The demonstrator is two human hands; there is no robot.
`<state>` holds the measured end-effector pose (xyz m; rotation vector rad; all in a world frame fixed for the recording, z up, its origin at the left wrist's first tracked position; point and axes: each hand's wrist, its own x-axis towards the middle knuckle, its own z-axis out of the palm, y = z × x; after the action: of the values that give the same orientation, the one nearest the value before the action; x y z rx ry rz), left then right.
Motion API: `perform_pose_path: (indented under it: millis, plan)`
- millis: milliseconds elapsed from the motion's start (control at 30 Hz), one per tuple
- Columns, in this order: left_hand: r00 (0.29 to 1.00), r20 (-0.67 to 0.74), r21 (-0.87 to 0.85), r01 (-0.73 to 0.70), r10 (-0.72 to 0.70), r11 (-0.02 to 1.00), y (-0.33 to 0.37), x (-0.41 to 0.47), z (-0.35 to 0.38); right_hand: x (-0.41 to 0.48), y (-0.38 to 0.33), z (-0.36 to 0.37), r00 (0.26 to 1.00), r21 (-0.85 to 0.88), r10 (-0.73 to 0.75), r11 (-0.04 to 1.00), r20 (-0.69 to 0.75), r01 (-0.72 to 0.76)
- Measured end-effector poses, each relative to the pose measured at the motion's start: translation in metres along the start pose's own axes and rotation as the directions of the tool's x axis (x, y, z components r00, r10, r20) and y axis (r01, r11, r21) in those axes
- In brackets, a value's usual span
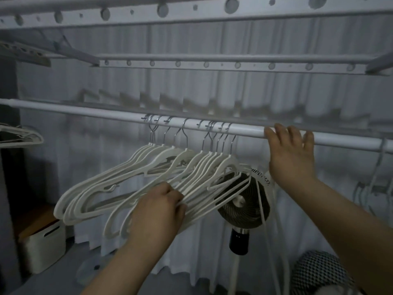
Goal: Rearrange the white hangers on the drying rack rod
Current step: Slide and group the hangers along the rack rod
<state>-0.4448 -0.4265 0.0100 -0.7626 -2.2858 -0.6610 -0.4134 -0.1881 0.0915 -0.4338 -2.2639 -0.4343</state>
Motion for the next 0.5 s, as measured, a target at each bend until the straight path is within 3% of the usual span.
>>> perform_pose_path:
  millis: [200, 500]
  plan:
    - [0.995, -0.069, -0.068, 0.063, -0.067, 0.996, 0.013, 0.008, -0.004, -0.004, 0.014, -0.001, 0.999, -0.002, -0.013, 1.000, -0.030, 0.013]
    - [0.988, 0.060, -0.189, 0.149, -0.140, 0.971, 0.051, 0.031, 0.008, -0.015, 0.041, -0.014, 0.998, 0.129, -0.048, 0.990, -0.027, 0.051]
